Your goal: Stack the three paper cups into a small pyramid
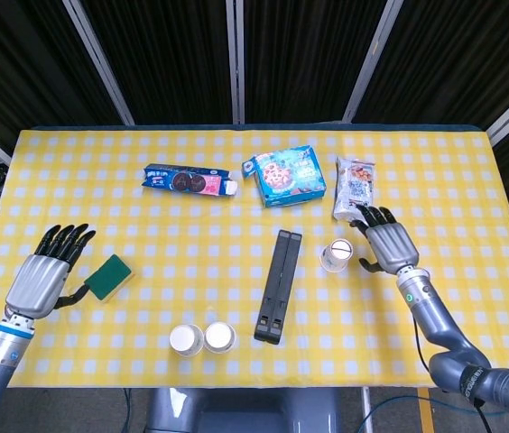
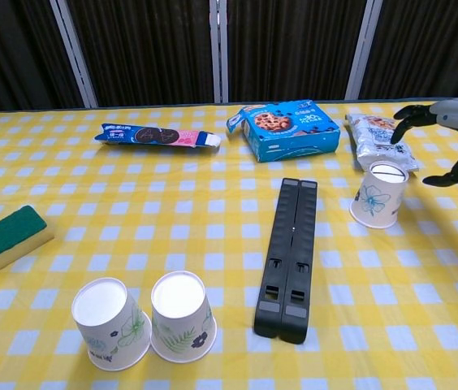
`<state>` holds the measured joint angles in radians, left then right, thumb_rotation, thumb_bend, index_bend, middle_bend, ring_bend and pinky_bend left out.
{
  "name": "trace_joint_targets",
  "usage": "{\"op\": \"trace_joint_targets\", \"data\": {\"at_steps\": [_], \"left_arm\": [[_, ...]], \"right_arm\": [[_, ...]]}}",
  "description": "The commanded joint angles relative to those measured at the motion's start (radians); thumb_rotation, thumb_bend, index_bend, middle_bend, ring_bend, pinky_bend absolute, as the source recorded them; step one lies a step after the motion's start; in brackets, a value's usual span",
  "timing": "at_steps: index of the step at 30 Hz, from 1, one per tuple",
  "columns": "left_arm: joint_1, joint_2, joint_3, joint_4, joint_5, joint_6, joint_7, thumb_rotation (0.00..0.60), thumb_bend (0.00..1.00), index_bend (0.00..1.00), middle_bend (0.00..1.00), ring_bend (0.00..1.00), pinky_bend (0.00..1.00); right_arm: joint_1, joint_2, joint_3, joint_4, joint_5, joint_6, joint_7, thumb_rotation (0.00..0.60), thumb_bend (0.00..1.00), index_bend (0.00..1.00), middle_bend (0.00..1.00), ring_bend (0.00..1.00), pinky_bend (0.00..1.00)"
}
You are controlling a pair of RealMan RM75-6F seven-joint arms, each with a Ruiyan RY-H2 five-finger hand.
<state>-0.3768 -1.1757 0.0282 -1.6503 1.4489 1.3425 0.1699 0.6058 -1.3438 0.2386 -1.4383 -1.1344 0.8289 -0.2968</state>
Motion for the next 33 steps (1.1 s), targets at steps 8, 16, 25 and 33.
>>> {"op": "trace_joint_targets", "data": {"at_steps": [8,16,25,33], "left_arm": [[0.005,0.004,-0.013,0.001,0.007,-0.023,-0.010,0.600,0.28,0.02,0.00,0.00,0.00],[0.008,0.006,-0.021,-0.004,0.008,-0.039,-0.005,0.600,0.28,0.02,0.00,0.00,0.00],[0.015,0.008,-0.031,-0.006,0.012,-0.046,-0.005,0.600,0.28,0.02,0.00,0.00,0.00],[0.019,0.016,-0.035,-0.013,0.011,-0.058,-0.001,0.600,0.28,0.02,0.00,0.00,0.00]], "right_arm": [[0.039,-0.006,-0.029,-0.032,0.091,-0.006,-0.083,0.600,0.22,0.26,0.00,0.00,0.00],[0.056,-0.019,-0.046,-0.034,0.106,0.002,-0.081,0.600,0.22,0.32,0.01,0.00,0.00],[0.063,-0.057,-0.052,0.001,0.097,0.046,-0.063,0.600,0.22,0.47,0.11,0.00,0.01],[0.052,-0.012,-0.054,-0.089,0.058,0.112,-0.076,0.600,0.23,0.47,0.12,0.00,0.01]]}}
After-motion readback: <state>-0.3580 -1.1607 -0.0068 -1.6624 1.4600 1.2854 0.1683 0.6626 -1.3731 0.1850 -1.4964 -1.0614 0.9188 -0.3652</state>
